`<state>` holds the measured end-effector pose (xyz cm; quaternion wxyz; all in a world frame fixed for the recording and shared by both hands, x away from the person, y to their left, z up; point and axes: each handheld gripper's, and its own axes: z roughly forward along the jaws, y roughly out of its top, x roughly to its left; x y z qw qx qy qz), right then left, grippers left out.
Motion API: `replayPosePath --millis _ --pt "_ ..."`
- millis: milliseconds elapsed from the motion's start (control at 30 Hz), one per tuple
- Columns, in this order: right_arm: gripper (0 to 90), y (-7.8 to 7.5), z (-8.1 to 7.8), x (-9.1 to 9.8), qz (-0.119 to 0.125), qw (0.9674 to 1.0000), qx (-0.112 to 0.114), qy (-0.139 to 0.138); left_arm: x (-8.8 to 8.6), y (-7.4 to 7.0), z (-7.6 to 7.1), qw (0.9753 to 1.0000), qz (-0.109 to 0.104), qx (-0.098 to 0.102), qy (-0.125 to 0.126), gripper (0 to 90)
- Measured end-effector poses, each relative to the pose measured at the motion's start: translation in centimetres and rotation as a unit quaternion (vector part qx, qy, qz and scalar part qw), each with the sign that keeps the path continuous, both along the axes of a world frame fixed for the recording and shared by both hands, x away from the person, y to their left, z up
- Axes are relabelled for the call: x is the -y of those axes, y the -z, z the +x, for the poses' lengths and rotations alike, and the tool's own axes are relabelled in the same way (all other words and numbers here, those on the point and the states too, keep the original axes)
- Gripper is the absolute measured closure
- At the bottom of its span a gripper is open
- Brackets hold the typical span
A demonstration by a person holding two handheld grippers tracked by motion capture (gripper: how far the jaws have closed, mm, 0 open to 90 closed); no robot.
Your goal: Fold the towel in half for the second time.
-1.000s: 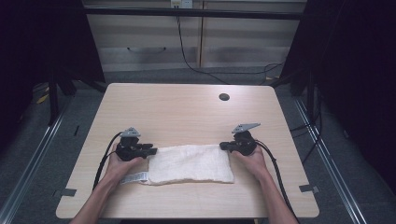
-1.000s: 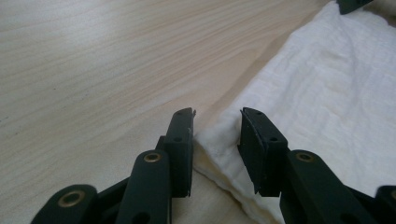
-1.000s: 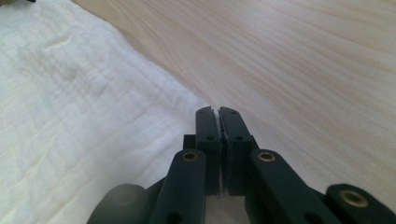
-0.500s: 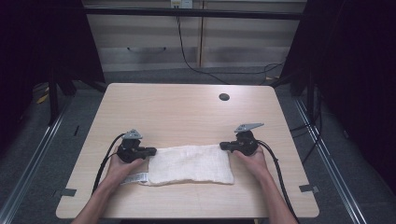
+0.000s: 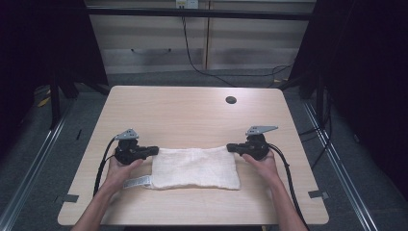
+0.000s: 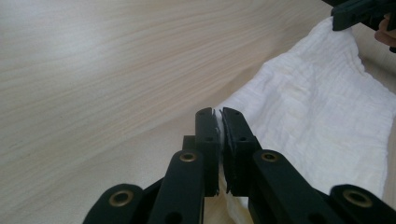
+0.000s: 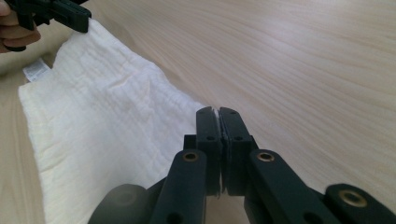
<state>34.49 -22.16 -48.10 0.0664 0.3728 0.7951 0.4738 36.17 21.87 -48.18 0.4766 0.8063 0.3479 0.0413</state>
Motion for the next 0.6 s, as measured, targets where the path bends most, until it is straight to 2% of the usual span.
replayPosePath --millis 300,467,600 --pt "87.7 -2.0 -0.6 1.2 0.017 0.9995 0.026 0.001 -0.5 -1.1 -0.4 0.9995 -0.029 0.014 -0.005 86.4" --pt "87.7 -2.6 -1.5 1.5 0.016 0.9992 0.037 -0.003 -0.2 -1.8 -0.9 0.9994 -0.025 0.025 0.002 86.4" --pt "87.7 -2.1 -2.1 1.4 0.001 0.9995 0.03 -0.008 0.1 -1.0 -0.8 0.9997 -0.013 0.02 -0.001 86.4"
